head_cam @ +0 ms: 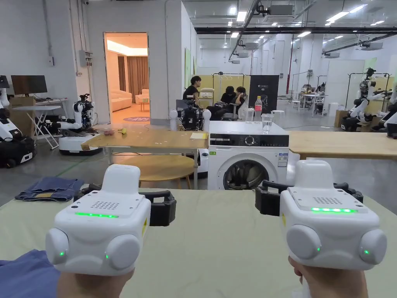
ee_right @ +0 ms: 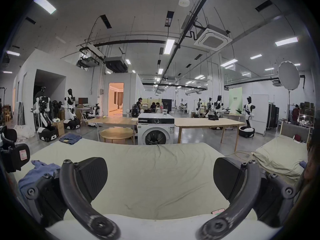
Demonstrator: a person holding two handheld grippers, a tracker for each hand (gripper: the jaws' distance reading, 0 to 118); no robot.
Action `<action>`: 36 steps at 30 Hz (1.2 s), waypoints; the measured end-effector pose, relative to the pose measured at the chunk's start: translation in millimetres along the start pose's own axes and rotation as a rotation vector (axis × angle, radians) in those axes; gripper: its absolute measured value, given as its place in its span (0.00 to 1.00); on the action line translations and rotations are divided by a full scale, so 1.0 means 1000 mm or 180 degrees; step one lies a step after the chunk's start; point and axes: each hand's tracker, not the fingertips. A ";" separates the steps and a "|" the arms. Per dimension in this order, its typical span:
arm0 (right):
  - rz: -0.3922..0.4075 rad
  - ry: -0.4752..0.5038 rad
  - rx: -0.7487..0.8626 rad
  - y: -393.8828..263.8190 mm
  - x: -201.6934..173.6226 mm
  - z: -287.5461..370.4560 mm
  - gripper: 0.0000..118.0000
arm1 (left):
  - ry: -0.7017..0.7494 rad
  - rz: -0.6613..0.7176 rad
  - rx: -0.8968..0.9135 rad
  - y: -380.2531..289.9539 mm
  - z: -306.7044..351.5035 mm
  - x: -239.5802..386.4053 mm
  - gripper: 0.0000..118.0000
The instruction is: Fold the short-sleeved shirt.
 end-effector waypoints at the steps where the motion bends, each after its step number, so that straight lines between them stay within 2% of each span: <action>1: 0.0013 0.0006 -0.0004 0.000 0.000 0.000 1.00 | -0.0003 -0.0005 0.0000 0.000 0.000 0.000 1.00; 5: -0.0006 0.0076 -0.0031 0.001 0.001 0.001 1.00 | -0.0010 -0.0028 0.0005 0.001 0.001 0.001 1.00; 14: -0.0222 0.0231 -0.0161 0.003 0.009 -0.003 1.00 | -0.0010 -0.0032 0.0008 0.004 0.001 0.003 1.00; 20: -0.0073 0.0129 -0.0086 0.001 0.005 -0.001 1.00 | -0.0032 -0.0069 0.0011 0.005 0.001 0.008 1.00; 26: 0.0044 0.0164 -0.0062 0.001 -0.001 0.001 1.00 | -0.0019 -0.0051 0.0018 0.006 0.001 0.008 1.00; 36: 0.0062 0.0159 -0.0088 -0.003 -0.004 0.000 1.00 | -0.0056 0.0042 0.0015 0.001 0.002 0.003 1.00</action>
